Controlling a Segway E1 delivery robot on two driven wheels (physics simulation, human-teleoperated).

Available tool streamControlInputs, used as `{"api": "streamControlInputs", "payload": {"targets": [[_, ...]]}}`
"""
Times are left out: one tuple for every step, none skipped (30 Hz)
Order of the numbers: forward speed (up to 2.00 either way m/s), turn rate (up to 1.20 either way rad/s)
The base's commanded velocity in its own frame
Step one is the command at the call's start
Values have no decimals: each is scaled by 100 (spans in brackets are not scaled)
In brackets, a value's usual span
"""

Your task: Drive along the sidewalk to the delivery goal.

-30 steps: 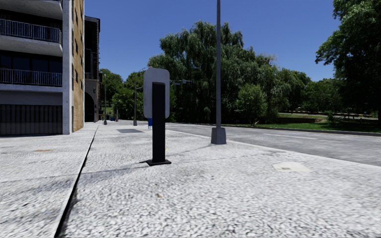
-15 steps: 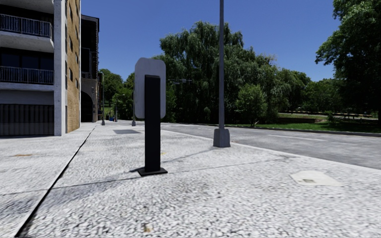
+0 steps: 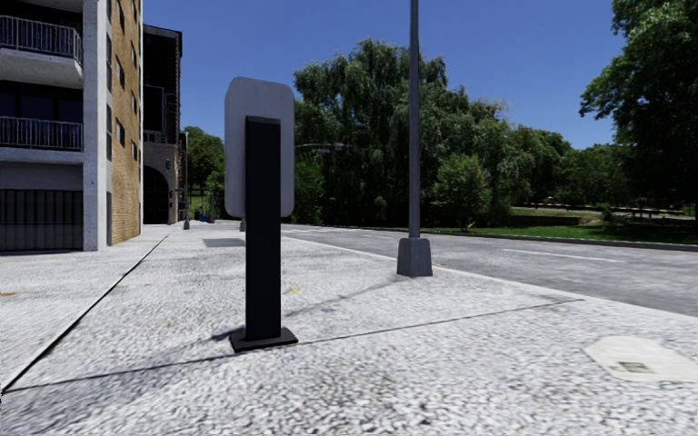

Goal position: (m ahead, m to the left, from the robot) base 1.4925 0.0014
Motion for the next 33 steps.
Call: {"api": "streamControlInputs", "payload": {"targets": [[109, 18], [109, 18], [108, 18], [107, 18], [107, 18], [106, 18], [105, 18], [105, 18], [105, 18], [103, 20], [101, 24], [101, 24], [99, 25], [98, 26], [97, 26], [97, 26], [96, 26], [96, 26], [95, 26], [95, 26], [93, 26], [92, 26], [92, 26], [90, 26], [87, 26], [82, 0], [82, 0], [69, 0], [25, 0], [25, 0], [2, 0], [0, 0], [0, 0]]}}
